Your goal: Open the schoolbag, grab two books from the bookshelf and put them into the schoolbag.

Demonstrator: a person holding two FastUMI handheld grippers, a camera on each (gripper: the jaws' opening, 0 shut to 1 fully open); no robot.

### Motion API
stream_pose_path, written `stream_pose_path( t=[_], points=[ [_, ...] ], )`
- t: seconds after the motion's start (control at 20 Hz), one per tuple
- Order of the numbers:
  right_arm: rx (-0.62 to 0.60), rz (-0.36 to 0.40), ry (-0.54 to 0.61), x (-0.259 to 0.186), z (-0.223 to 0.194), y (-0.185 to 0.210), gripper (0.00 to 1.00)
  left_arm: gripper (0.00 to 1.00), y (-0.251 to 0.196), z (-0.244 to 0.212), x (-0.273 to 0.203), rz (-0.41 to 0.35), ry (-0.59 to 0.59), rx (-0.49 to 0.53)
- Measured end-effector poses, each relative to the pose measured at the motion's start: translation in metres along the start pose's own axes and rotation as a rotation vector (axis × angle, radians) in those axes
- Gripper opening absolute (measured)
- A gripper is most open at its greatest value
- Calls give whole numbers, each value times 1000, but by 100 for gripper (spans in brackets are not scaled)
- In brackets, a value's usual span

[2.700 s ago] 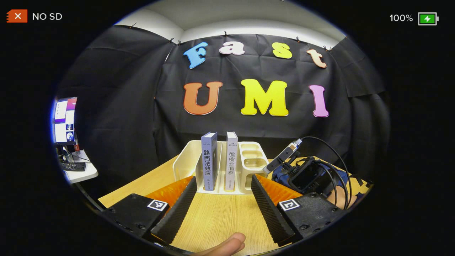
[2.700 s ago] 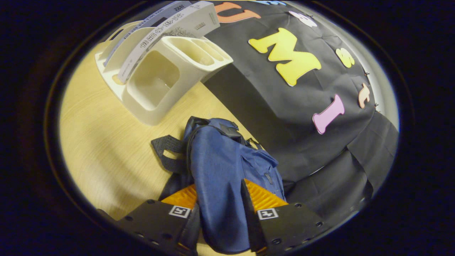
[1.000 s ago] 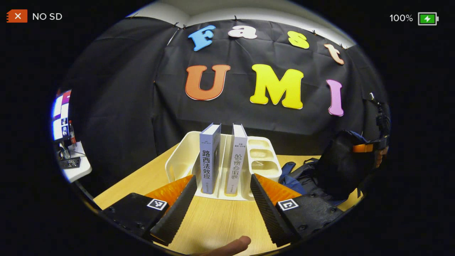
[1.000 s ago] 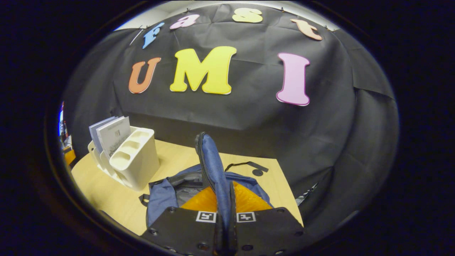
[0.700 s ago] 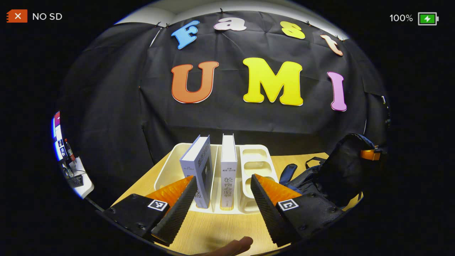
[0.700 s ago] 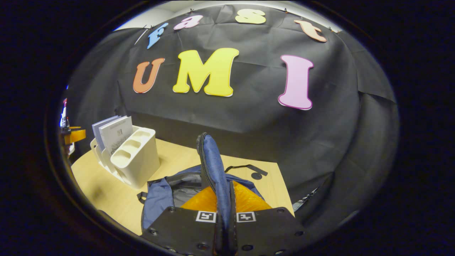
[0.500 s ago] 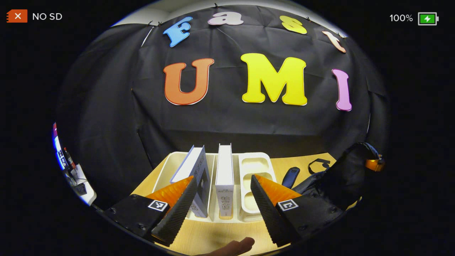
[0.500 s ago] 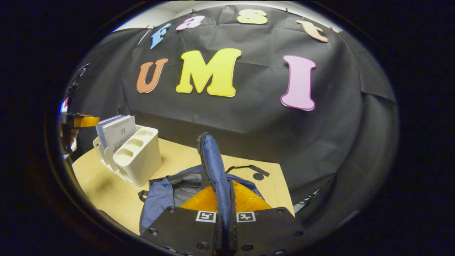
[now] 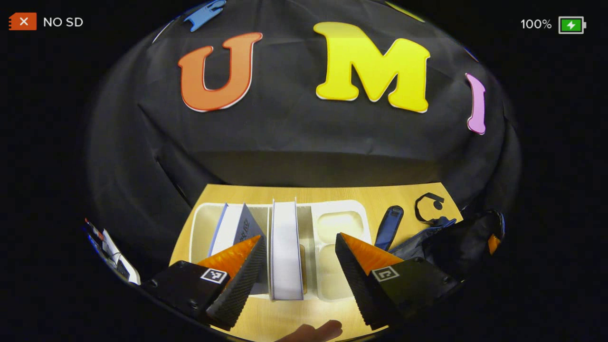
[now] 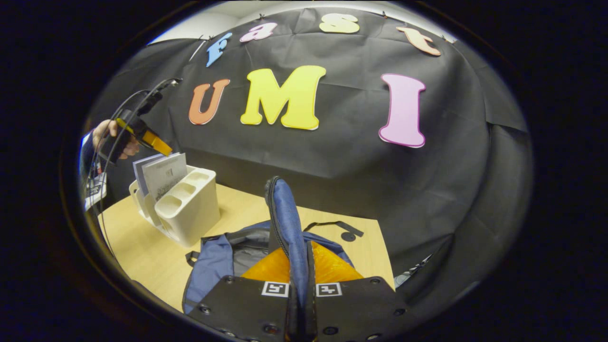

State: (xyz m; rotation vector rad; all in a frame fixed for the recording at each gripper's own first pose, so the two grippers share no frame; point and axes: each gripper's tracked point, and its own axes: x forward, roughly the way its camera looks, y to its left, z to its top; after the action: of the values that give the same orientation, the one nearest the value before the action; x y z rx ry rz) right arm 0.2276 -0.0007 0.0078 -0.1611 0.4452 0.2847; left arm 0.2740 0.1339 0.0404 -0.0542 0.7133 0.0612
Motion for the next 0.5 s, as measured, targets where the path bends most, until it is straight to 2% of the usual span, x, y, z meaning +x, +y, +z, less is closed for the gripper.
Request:
stream_pose_path(
  t=[0.15,0.3,0.45,0.5],
  points=[
    [6,2,-2,1,-4,-1,6,91,9,-14,19,34,134,-13],
    [6,4,-5,1,-6,-2,6,90,7,-25,32,24,218,21],
    [10,2,-3,2,-9,-1,6,81,3,-27,36,41,282,52],
    [7,0,-3,2,-10,-1,6,73,3,-30,39,44,291,63]
  ],
)
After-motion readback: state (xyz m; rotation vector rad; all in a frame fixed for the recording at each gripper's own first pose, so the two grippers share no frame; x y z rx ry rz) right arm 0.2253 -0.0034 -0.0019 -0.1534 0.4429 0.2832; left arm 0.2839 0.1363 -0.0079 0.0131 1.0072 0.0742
